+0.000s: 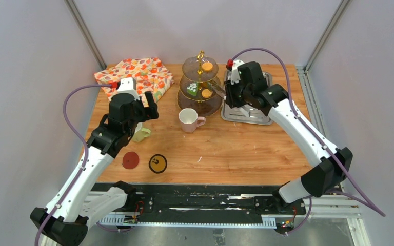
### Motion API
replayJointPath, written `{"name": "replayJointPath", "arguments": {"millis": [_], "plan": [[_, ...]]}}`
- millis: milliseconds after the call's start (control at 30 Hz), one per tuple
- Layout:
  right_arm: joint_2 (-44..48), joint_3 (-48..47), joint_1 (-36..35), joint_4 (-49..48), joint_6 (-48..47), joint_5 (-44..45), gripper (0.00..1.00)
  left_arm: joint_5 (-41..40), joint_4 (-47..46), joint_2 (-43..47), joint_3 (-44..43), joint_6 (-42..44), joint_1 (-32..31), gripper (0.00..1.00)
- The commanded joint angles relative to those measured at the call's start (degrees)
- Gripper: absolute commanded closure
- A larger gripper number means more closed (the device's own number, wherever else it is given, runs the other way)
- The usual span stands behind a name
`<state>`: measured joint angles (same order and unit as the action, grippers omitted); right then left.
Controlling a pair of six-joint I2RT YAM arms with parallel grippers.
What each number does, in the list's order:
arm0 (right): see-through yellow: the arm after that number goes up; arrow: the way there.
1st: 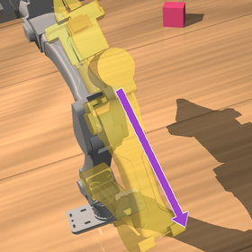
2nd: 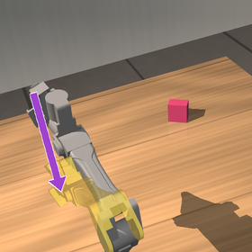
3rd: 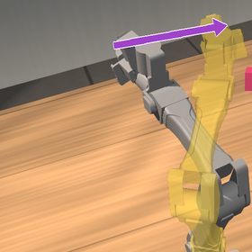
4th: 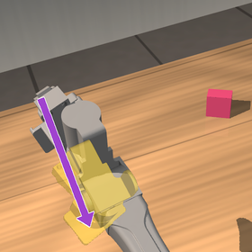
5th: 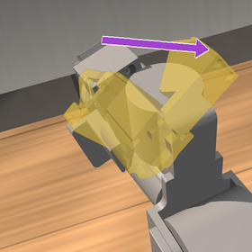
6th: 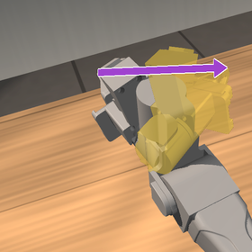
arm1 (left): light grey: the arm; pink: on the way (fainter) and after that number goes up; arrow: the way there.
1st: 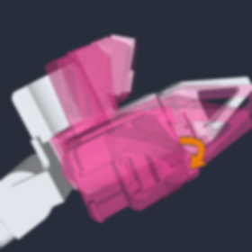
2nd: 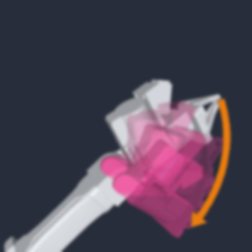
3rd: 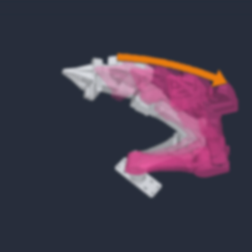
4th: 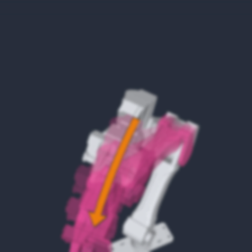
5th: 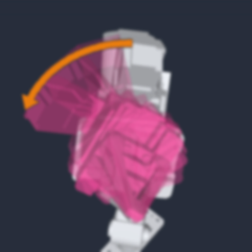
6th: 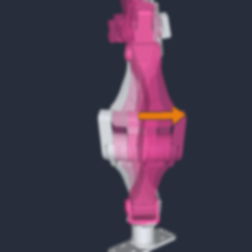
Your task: Serve the afternoon tea
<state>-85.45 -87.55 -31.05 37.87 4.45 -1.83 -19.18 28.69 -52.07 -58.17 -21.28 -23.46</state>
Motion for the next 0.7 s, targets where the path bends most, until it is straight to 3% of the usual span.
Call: {"name": "replayJointPath", "arguments": {"millis": [0,167,267,433,667], "plan": [[6.4,1.7,0.3,-0.8,-1.5,6.4,0.72,-0.8,0.0,0.6,-1.4,-0.3,-0.2,0.05],[12.9,7.5,5.4,-0.6,0.5,8.1,0.83,-1.1,0.8,1.1,-1.6,-0.2,-0.3,0.05],[16.2,11.0,10.2,-0.8,1.9,8.0,0.85,-1.3,0.9,1.2,-1.4,-0.1,-0.2,0.05],[14.8,15.6,15.9,-1.0,3.3,6.2,0.82,0.5,0.7,0.7,-1.5,-0.2,-0.2,0.05],[6.3,16.5,16.4,-4.9,3.0,4.5,0.72,1.9,0.6,0.2,-0.7,-0.3,-0.2,0.05]]}}
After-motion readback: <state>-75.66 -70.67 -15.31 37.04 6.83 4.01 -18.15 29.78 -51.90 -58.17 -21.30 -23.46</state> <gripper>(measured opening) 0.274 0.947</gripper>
